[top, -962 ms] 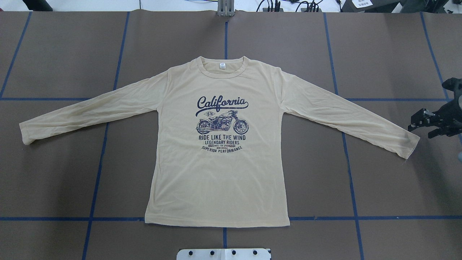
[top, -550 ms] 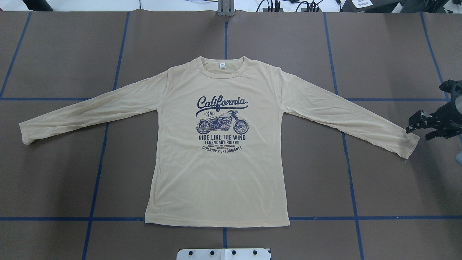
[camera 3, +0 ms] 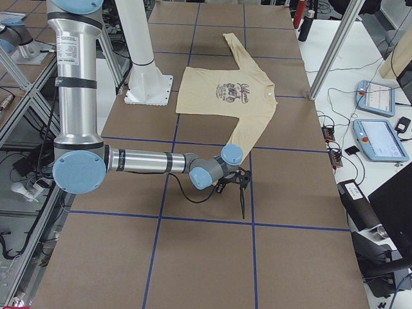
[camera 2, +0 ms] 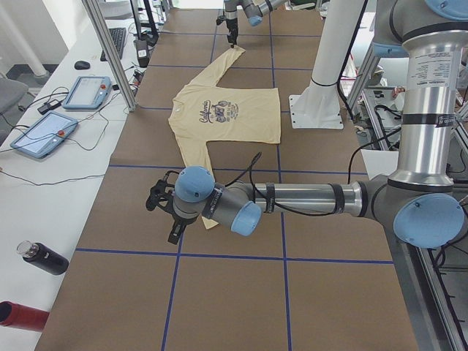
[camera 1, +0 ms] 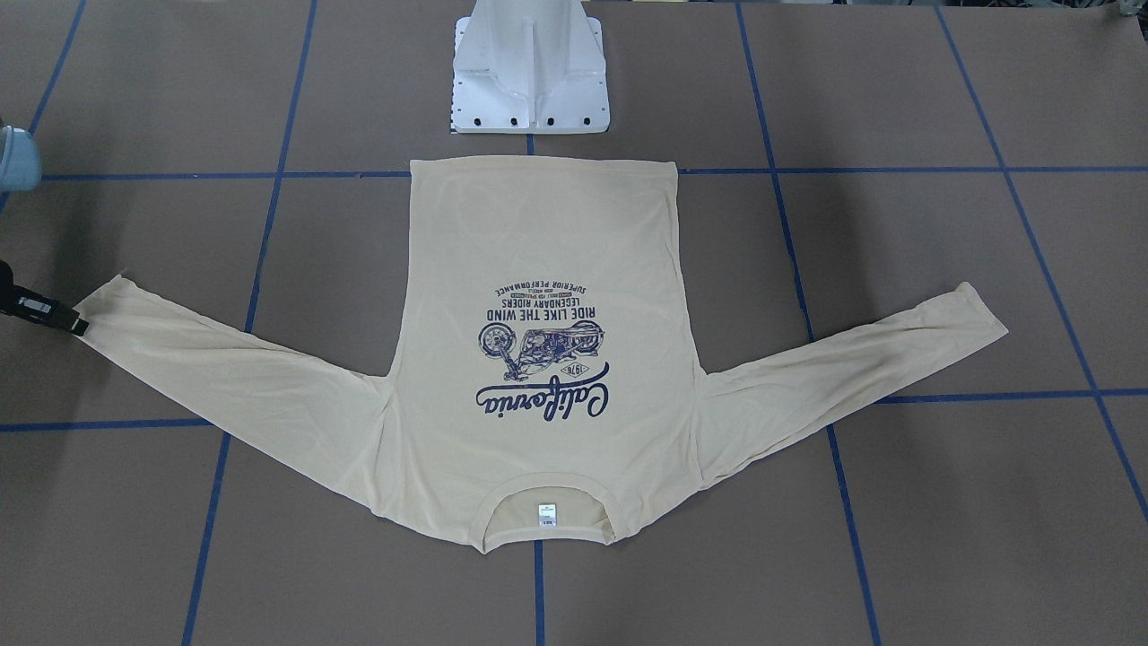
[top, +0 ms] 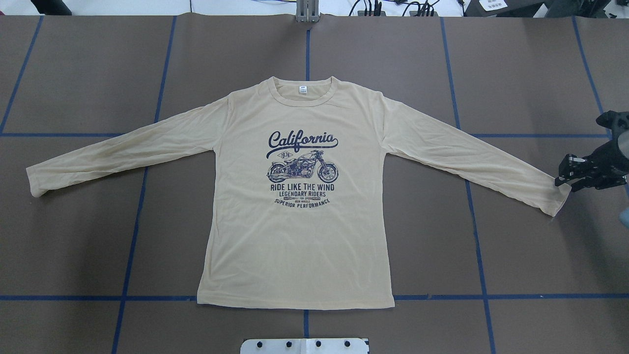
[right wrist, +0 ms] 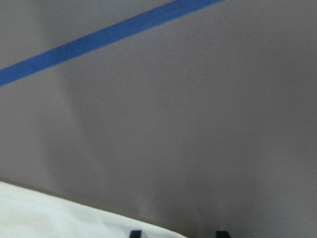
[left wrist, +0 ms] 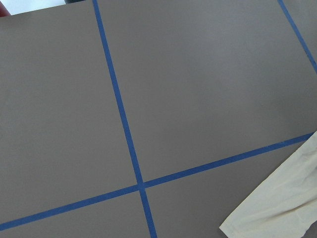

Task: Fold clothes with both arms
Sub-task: 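Lower the right gripper to the sleeve cuff nearest it and grasp, then carry the sleeve with the right gripper across the shirt toward the collar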

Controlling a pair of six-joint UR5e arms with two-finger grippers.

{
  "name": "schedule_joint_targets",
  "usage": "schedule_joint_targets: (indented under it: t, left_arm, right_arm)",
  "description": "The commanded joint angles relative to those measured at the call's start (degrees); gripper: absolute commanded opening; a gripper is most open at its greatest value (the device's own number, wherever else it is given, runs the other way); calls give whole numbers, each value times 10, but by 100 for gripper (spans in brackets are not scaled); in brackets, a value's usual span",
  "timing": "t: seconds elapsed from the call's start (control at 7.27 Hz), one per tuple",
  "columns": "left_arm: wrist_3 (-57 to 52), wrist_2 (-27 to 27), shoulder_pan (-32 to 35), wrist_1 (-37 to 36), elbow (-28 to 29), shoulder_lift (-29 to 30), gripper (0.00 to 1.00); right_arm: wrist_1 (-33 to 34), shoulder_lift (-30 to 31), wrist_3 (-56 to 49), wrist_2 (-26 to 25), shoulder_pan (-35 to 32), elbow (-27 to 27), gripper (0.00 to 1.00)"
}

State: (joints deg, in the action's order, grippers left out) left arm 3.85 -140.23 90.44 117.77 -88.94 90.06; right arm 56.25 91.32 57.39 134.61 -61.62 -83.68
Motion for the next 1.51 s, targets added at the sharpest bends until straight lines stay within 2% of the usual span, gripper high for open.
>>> schedule_joint_targets:
  t: [0.0,0.27,0.41,0.55,0.69,0.96,1.1,1.37]
  left_arm:
    - [0,0,0,0,-4,-1,99]
    - [8,-1,0,0,-10,-1,99]
    - [7,-2,0,0,-11,-1,99]
    - [8,-2,0,0,-19,-1,99]
    - [8,-3,0,0,-20,0,99]
    - [7,-3,0,0,-23,0,99]
    - [6,-4,0,0,-23,-1,99]
    - [7,-4,0,12,-23,-1,99]
  right_arm:
    - [0,6,3,2,-1,-18,0]
    - [7,9,20,5,-3,-87,0]
    - [7,-12,70,1,2,-117,0]
    - [11,-90,162,-1,15,-115,0]
    - [38,-178,271,-32,64,-106,0]
    - [162,-389,361,-165,146,-52,0]
    - [167,-487,400,-210,168,0,0]
    - [138,-662,416,-294,208,171,0]
